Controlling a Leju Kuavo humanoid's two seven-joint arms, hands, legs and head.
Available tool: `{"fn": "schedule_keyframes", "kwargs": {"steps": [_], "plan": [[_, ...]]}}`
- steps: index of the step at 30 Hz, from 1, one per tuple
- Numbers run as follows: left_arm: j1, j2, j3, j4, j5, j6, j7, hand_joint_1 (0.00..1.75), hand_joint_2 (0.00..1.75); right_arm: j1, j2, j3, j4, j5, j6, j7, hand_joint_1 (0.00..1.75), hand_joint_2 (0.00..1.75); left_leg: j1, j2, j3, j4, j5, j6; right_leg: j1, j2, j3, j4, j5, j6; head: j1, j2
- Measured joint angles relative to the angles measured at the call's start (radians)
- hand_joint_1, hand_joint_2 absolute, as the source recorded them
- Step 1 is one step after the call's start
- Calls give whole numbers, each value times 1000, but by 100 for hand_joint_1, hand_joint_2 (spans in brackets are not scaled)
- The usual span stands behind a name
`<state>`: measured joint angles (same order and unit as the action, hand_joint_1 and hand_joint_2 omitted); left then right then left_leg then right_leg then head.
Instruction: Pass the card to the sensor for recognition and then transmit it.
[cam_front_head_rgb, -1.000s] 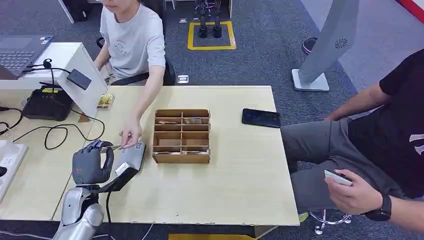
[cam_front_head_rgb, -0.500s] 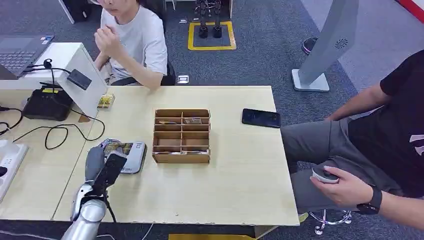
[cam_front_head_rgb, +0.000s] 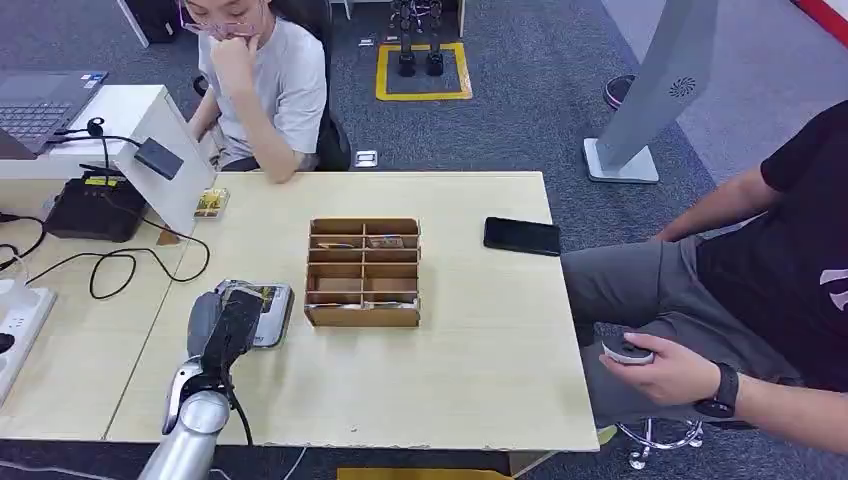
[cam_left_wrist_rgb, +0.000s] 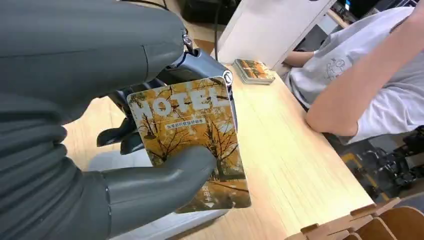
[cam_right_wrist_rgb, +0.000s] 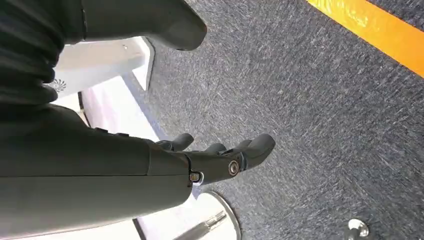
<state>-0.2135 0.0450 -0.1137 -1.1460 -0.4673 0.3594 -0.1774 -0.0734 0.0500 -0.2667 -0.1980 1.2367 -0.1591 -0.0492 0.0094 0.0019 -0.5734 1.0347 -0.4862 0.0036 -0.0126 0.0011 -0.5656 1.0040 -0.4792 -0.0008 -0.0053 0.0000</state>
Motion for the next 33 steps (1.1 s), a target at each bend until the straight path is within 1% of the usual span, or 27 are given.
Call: {"fn": "schedule_keyframes", "kwargs": {"steps": [6, 9, 13, 16, 19, 27, 33], "plan": [[-30, -13, 0, 60, -15, 19, 10, 175, 175, -2, 3, 0, 0, 3, 2, 4, 0, 175, 0, 0, 0, 0, 0, 0, 0, 0, 0, 0, 0, 0, 0, 0], [-40, -18, 0, 87, -35, 42, 10, 175, 175, -3, 6, 0, 0, 6, 3, 5, 0, 175, 0, 0, 0, 0, 0, 0, 0, 0, 0, 0, 0, 0, 0, 0], [-52, -23, 0, 117, -50, 49, 16, 175, 175, -3, 6, 0, 0, 6, 5, 3, 0, 175, 0, 0, 0, 0, 0, 0, 0, 0, 0, 0, 0, 0, 0, 0], [-57, -26, 0, 148, -72, 75, 21, 175, 175, -4, 6, 0, 0, 9, 6, 3, 0, 175, 0, 0, 0, 0, 0, 0, 0, 0, 0, 0, 0, 0, 0, 0], [-65, -26, 0, 180, -80, 102, 21, 175, 175, -6, 6, 0, 0, 10, 11, 3, 0, 175, 0, 0, 0, 0, 0, 0, 0, 0, 0, 0, 0, 0, 0, 0], [-86, -26, 19, 238, -82, 128, 16, 175, 175, -7, 6, 0, 0, 9, 5, -2, 0, 175, 0, 0, 0, 0, 0, 0, 0, 0, 0, 0, 0, 0, 0, 0], [-88, -23, 29, 262, -100, 152, 16, 175, 175, -7, 6, 0, 0, 10, 5, -1, 0, 175, 0, 0, 0, 0, 0, 0, 0, 0, 0, 0, 1, 0, 0, 0]]}}
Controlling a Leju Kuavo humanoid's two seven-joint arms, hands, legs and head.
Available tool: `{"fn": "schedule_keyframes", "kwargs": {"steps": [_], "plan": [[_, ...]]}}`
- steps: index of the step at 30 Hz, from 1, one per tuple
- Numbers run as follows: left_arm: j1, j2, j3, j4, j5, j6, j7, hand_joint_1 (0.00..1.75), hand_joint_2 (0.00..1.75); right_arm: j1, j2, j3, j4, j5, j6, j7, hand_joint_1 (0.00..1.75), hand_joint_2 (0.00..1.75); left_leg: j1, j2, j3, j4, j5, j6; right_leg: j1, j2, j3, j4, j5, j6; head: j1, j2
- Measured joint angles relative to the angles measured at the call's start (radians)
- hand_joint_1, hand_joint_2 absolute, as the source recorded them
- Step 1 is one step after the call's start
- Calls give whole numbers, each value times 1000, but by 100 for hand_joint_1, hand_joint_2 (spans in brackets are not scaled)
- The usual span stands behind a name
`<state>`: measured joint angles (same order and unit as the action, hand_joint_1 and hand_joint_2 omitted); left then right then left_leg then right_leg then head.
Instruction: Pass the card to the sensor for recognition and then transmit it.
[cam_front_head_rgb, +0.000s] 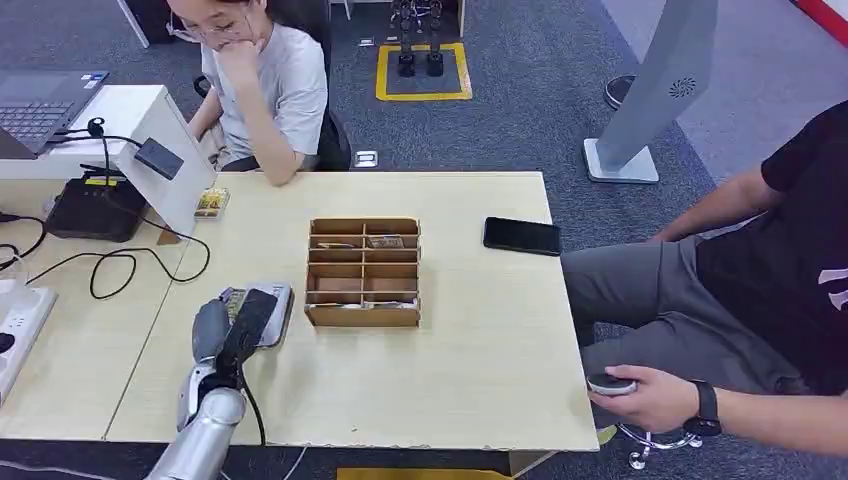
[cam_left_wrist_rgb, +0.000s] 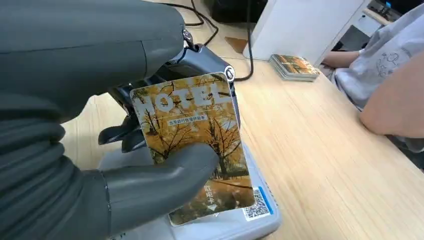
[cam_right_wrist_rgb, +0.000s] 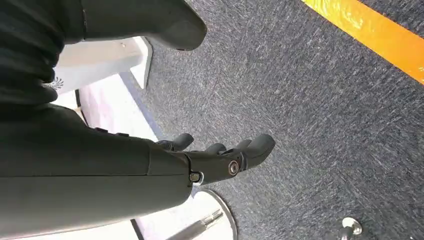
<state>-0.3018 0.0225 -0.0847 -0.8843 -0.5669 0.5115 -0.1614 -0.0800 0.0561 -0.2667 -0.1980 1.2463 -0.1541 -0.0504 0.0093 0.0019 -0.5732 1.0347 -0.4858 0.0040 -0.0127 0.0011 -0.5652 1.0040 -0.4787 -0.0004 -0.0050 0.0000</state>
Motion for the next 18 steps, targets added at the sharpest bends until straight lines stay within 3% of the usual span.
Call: {"fn": "schedule_keyframes", "kwargs": {"steps": [18], "plan": [[4, 0, 10, 38, -177, 87, 39, 175, 175, 0, 0, 0, 0, 1, 0, 0, 0, 175, 0, 0, 1, 0, 1, 0, 0, 0, 1, 0, 1, 0, 0, 0]]}}
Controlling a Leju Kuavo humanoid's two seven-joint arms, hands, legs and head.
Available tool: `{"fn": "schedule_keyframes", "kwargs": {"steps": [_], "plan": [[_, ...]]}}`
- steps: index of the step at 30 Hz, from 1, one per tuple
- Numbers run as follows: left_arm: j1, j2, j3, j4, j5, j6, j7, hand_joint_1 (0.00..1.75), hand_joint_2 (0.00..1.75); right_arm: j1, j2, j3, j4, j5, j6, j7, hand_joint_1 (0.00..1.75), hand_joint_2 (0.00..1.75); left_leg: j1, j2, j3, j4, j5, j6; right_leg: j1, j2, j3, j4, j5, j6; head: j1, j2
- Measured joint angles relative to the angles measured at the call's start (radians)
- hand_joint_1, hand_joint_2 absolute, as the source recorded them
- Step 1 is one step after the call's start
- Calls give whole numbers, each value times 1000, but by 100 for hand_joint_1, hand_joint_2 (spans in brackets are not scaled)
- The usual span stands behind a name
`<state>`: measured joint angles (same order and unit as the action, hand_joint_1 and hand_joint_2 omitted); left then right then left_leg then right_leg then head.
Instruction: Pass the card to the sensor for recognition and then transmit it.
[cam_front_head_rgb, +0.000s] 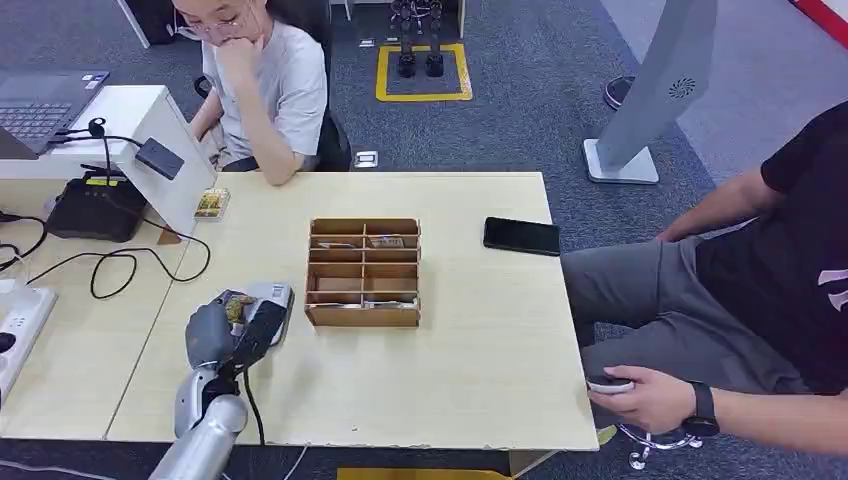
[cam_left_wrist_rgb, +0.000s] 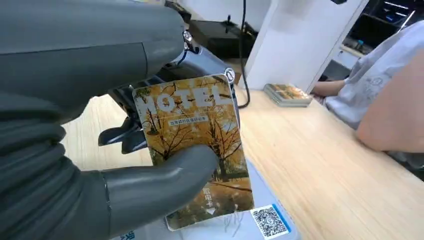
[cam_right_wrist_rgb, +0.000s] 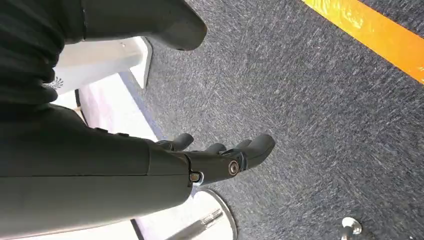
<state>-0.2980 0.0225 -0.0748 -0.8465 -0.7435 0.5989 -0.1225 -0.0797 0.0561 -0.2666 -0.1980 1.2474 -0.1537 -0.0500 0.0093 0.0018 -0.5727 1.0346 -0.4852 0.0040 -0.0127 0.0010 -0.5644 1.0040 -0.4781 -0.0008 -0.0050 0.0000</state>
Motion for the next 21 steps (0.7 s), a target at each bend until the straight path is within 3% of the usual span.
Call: {"fn": "schedule_keyframes", "kwargs": {"steps": [14, 16, 19, 21], "plan": [[7, -5, 0, 4, 7, -8, -13, 175, 175, 0, 0, 0, 0, 0, 0, -2, 0, 175, 0, 0, 1, 0, 0, 0, 0, 0, 1, 0, 0, 0, 0, 0], [8, -10, 8, 4, 89, -53, -66, 175, 175, 0, 0, 0, 0, 0, 0, -2, 0, 175, 0, 0, 1, 0, 0, 0, 0, 0, 1, 0, 0, 0, 0, 0], [19, -26, 41, -17, 304, -172, -166, 175, 175, 1, 0, 0, 0, 2, -2, -6, 0, 175, 0, 0, 1, 0, 0, 0, 0, 0, 1, 0, 0, 0, 0, 0], [34, -37, 60, -43, 406, -206, -212, 175, 175, 2, 0, 0, 0, 5, -3, -6, 0, 175, 0, 0, 1, 0, 0, 1, 0, 0, 1, 0, 0, 0, 0, 0]]}}
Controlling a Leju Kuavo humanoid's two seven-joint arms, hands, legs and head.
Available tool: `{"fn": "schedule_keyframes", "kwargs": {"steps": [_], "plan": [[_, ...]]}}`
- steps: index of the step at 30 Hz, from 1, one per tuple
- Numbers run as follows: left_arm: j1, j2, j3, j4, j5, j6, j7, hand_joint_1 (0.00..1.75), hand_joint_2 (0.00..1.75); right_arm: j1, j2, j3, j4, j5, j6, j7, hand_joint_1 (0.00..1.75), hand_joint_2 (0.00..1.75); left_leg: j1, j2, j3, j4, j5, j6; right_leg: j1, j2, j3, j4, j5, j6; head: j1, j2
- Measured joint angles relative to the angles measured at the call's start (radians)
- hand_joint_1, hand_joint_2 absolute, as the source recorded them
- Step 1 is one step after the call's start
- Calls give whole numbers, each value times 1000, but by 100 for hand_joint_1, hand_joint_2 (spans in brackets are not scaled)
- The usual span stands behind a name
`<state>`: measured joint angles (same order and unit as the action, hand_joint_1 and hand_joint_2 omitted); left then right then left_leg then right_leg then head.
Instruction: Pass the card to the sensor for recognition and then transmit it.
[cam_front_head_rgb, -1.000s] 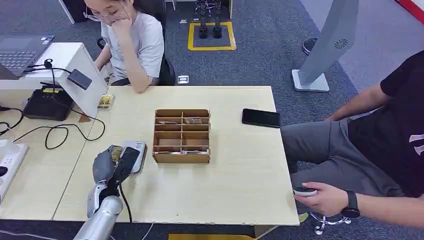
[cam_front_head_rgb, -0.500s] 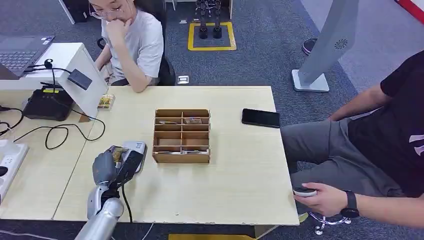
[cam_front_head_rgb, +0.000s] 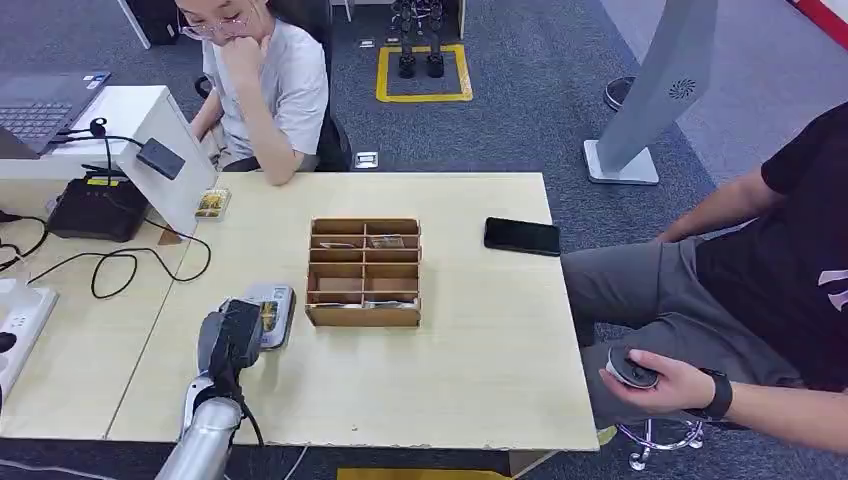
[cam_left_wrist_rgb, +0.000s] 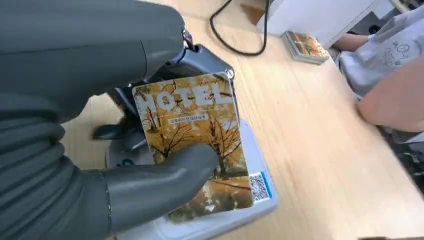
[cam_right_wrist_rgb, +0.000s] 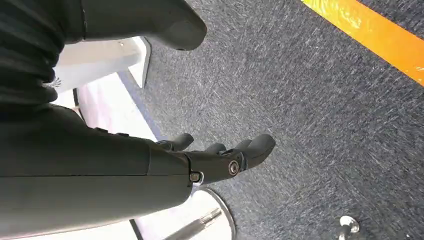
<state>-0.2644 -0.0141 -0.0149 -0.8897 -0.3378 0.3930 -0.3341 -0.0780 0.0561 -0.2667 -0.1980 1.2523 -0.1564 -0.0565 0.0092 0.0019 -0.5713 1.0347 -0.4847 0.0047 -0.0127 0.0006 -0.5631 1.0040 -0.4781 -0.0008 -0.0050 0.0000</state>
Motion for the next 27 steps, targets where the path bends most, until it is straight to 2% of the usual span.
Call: {"fn": "schedule_keyframes", "kwargs": {"steps": [5, 7, 9, 14, 20, 23, 27], "plan": [[15, -14, 27, -97, 236, -25, -52, 175, 175, 0, 0, 0, 0, 6, 0, -2, 0, 175, 0, 0, 0, 0, 0, 0, 0, 0, 0, 0, 1, 0, 0, 0], [15, -16, 37, -138, 288, -19, -66, 175, 175, 0, 0, 0, 0, 12, -2, -2, 0, 175, 0, 0, 0, 0, 0, 0, 0, 0, 0, 0, 1, 0, 0, 0], [12, -16, 46, -183, 326, -7, -77, 175, 175, 0, 0, 0, 0, 15, -2, -2, 0, 175, 0, 0, 0, 0, 0, 0, 0, 0, 0, 0, 1, 0, 0, 0], [-9, -8, 61, -242, 333, 32, -96, 175, 175, 0, 0, 0, 0, 16, -2, -3, 0, 175, 0, 0, 0, 0, 0, 0, 0, 0, 0, 0, 1, 0, 0, 0], [-52, 22, 62, -260, 228, 96, -132, 175, 175, -6, 0, 1, 0, 24, 19, -4, 0, 175, 0, 0, 0, 0, 1, -1, 0, 0, 0, 0, 1, 0, 0, 0], [-83, 36, 57, -261, 130, 131, -132, 175, 175, -12, 0, 2, 0, 27, 23, -6, 0, 175, 0, 0, 0, 0, 2, -1, 0, 0, 0, 0, 2, 0, 0, 0], [-127, 59, 22, -261, -58, 193, -114, 175, 175, -21, 0, 4, -2, 32, 38, -12, 0, 175, 0, 0, 0, 0, 2, -1, 0, 0, 0, 0, 3, 0, 0, 0]]}}
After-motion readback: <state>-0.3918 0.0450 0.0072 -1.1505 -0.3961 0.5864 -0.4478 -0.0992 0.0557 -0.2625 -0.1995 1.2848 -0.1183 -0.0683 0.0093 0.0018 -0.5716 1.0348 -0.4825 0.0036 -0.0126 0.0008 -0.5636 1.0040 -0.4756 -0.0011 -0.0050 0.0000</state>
